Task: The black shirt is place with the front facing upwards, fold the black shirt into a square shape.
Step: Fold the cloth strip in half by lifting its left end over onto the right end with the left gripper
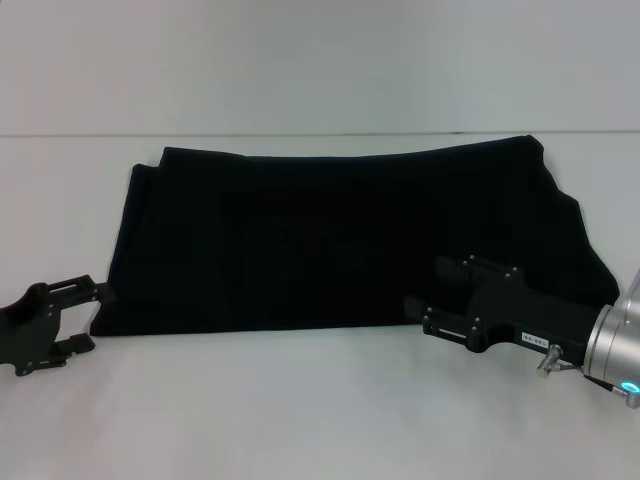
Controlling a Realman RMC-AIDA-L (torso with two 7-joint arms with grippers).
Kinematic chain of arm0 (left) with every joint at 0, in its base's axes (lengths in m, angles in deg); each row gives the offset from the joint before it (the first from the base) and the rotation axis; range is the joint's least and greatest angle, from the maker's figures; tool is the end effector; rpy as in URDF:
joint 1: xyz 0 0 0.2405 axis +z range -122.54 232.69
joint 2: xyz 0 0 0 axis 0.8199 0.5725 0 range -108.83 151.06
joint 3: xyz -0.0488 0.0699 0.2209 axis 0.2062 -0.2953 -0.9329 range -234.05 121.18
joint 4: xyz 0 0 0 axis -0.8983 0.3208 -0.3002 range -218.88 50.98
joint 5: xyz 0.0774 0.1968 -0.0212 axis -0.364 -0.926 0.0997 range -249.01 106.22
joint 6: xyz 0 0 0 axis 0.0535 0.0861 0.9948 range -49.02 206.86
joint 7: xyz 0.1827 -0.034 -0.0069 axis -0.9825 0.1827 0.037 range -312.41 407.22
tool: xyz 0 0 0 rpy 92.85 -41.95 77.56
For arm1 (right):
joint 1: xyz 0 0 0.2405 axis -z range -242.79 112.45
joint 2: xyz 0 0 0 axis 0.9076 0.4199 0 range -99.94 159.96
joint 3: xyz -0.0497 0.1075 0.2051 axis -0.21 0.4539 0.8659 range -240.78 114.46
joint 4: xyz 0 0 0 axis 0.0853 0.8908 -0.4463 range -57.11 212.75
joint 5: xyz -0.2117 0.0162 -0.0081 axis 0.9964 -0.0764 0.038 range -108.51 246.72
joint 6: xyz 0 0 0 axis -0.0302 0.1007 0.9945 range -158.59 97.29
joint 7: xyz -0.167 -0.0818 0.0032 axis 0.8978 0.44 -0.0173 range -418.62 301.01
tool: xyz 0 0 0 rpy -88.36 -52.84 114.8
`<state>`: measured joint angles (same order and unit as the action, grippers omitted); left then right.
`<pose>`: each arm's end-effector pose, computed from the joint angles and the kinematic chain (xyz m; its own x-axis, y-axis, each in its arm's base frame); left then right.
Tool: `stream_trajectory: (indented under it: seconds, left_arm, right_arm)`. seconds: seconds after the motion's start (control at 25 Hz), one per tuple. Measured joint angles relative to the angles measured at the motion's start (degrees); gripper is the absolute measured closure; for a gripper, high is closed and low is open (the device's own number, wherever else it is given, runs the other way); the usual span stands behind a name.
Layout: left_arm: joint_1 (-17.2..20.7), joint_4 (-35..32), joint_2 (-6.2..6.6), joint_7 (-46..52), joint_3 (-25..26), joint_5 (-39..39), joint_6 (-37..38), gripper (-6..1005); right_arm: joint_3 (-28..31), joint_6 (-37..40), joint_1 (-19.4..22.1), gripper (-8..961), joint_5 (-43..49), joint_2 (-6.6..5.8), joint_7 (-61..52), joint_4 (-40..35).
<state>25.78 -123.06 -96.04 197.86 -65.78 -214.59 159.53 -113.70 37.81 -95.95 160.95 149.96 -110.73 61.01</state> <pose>-0.3541 0.3303 0.0227 -0.4161 0.7438 0.5231 0.9093 0.3414 0.2378 0.2548 0.3479 -0.0866 0.8128 -0.2235 -0.5379 -0.4644 -0.8061 -0.3667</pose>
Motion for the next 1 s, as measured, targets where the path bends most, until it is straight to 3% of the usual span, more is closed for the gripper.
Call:
stream_trajectory:
  seconds: [0.6,1.0]
  left_arm:
    - [-2.52,3.33,0.71,0.14,-0.48,0.04,-2.39,185]
    - [-1.57,1.96,1.01,2.01,-0.17,-0.48,-1.34,187]
  right_arm:
    - [-0.03,-0.06,-0.24,188,0.00,0.01,-0.01,0.57]
    - [0.01,-0.27,-0.24,188,0.00,0.04,-0.44,0.60]
